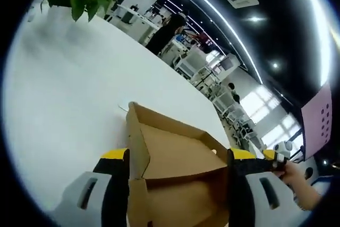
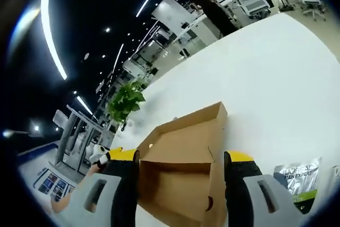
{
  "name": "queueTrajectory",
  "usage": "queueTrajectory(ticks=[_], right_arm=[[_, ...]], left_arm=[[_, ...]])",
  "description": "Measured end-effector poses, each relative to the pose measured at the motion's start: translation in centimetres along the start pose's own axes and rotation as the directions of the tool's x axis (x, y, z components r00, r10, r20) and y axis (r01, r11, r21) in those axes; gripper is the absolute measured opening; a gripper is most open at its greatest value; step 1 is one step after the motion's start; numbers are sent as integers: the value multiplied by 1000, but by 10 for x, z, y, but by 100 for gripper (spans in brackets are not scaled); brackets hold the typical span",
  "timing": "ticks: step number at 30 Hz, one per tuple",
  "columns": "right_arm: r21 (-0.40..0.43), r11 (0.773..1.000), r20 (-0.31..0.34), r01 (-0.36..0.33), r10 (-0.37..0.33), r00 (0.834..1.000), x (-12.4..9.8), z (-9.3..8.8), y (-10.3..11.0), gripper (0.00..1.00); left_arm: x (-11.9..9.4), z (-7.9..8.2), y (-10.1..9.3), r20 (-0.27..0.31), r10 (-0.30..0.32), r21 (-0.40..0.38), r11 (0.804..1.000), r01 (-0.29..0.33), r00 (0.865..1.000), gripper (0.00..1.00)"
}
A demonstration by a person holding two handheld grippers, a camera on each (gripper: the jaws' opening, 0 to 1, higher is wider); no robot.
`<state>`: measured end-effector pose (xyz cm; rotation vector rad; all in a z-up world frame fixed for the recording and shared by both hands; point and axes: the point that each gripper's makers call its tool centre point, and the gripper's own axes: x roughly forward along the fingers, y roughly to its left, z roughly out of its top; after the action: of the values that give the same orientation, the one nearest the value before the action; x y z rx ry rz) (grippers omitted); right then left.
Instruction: Operate the shoe box by opening the lid, removing the specified soft item, and placing it in the target area until the item is outside and the box remains undamaged.
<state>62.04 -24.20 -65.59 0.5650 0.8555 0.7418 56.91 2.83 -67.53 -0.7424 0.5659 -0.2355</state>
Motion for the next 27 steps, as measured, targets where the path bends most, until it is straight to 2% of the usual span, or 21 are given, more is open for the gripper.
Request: queueTrajectory(ticks=[10,21,27], right_arm=[[66,997,8,-32,31,999,22,8,-9,64],[161,986,-16,-42,45,999,46,-3,-20,65],[207,976,-10,-66,69,998,62,-4,-21,63]], left_arm=[[15,-7,13,-39,-6,-76,997,3,999,76],[32,-18,10,-90,-68,-138,989,55,994,73],[40,-19,13,-94,-71,-149,987,56,993,70]])
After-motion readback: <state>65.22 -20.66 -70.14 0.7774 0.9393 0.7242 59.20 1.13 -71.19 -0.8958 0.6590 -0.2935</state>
